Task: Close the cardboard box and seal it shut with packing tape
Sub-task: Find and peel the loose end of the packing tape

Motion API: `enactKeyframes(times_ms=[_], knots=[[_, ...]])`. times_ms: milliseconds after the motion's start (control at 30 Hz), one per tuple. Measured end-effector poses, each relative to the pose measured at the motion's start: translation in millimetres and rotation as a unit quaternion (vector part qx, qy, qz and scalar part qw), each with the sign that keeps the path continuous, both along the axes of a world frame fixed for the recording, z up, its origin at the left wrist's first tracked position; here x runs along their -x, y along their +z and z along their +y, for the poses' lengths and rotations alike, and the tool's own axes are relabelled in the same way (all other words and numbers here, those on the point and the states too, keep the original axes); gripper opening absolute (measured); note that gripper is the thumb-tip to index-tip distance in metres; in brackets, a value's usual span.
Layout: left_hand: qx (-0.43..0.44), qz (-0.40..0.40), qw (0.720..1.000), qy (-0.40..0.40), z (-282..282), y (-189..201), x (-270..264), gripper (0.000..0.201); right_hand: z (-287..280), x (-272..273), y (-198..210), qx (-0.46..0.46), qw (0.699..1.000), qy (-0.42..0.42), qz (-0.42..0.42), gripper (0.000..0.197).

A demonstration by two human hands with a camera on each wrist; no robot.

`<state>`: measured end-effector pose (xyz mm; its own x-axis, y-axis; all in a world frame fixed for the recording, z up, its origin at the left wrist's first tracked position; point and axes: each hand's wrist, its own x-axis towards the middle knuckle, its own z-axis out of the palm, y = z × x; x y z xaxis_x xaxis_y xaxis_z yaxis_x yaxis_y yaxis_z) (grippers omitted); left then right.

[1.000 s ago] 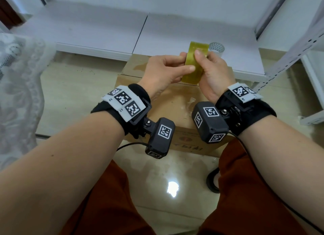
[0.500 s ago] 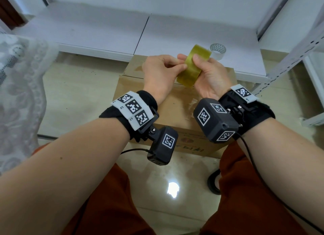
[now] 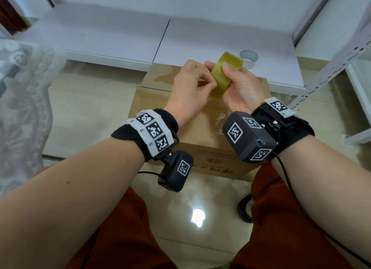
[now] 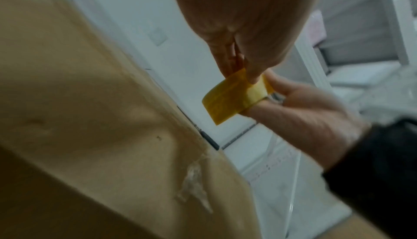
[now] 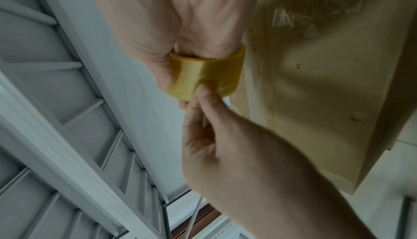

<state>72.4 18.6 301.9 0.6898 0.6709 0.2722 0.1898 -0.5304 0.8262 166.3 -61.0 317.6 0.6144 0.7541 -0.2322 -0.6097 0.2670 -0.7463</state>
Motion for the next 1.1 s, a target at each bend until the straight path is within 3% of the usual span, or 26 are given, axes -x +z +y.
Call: enactKeyframes(times_ms=[67, 167, 267, 433, 533, 733, 1100], knots=[[0.032, -0.003, 0.999, -0.001, -1, 2, 0, 0.007, 2, -1, 0, -0.004, 1.0, -0.007, 0.005, 0.018], [0.223, -0.047, 0.974, -0.003, 13, 13, 2, 0.027, 4, -1, 1, -0.002, 1.0, 0.001, 0.018, 0.025], [0.241, 0.035, 0.968, -0.054, 20, 13, 3, 0.023, 5, 1, 2, -0.007, 0.999, 0.037, 0.038, 0.016], [0.295, 0.067, 0.942, -0.147, 32, 13, 8, 0.026, 4, -4, -1, 0.024, 0.996, 0.076, 0.039, 0.02], [0.289, 0.098, 0.934, -0.187, 39, 19, 13, 0.022, 3, -4, -2, 0.032, 0.994, 0.084, 0.06, 0.017], [0.223, 0.077, 0.969, -0.076, 24, 19, 8, 0.019, 7, -1, 0, 0.027, 0.996, 0.072, 0.041, 0.017], [0.238, 0.018, 0.97, -0.057, 22, 15, 9, 0.021, 8, 3, 1, 0.015, 0.998, 0.059, 0.028, 0.029]])
